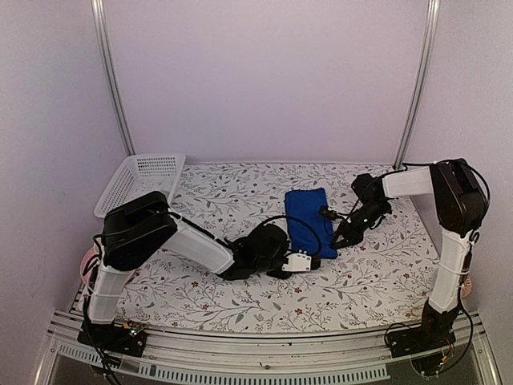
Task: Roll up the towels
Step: Roll the towel at the center of the board.
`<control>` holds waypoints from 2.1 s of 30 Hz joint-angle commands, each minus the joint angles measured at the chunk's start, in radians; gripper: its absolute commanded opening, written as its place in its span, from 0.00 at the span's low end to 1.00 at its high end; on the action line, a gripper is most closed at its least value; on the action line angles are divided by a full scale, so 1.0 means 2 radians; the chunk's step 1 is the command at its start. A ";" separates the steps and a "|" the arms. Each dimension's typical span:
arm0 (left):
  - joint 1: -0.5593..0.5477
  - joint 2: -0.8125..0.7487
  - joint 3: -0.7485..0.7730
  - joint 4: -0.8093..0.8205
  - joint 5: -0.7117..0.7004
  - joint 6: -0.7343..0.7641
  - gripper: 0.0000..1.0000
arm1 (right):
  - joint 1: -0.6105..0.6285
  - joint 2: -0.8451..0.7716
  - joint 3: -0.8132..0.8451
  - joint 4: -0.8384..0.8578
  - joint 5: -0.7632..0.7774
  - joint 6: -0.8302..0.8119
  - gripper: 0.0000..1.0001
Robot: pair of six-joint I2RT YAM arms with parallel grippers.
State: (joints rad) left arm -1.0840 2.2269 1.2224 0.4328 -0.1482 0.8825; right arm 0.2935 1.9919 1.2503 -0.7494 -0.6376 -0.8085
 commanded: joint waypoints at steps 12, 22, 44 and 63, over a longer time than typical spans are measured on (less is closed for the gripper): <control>0.033 -0.036 0.026 -0.115 0.156 -0.152 0.00 | 0.000 -0.213 -0.113 0.108 0.058 -0.054 0.99; 0.090 -0.024 0.084 -0.189 0.296 -0.239 0.00 | 0.024 -0.329 -0.199 0.253 0.145 -0.063 0.99; 0.114 0.032 0.151 -0.256 0.382 -0.283 0.00 | 0.143 -0.274 -0.289 0.336 0.181 -0.144 0.83; 0.144 0.070 0.183 -0.266 0.457 -0.333 0.00 | 0.177 -0.191 -0.286 0.404 0.310 -0.130 0.46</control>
State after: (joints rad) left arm -0.8185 2.3402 1.5719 -0.0803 0.7353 0.2348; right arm 0.6395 1.5898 0.6651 0.0319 -0.0608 -1.0878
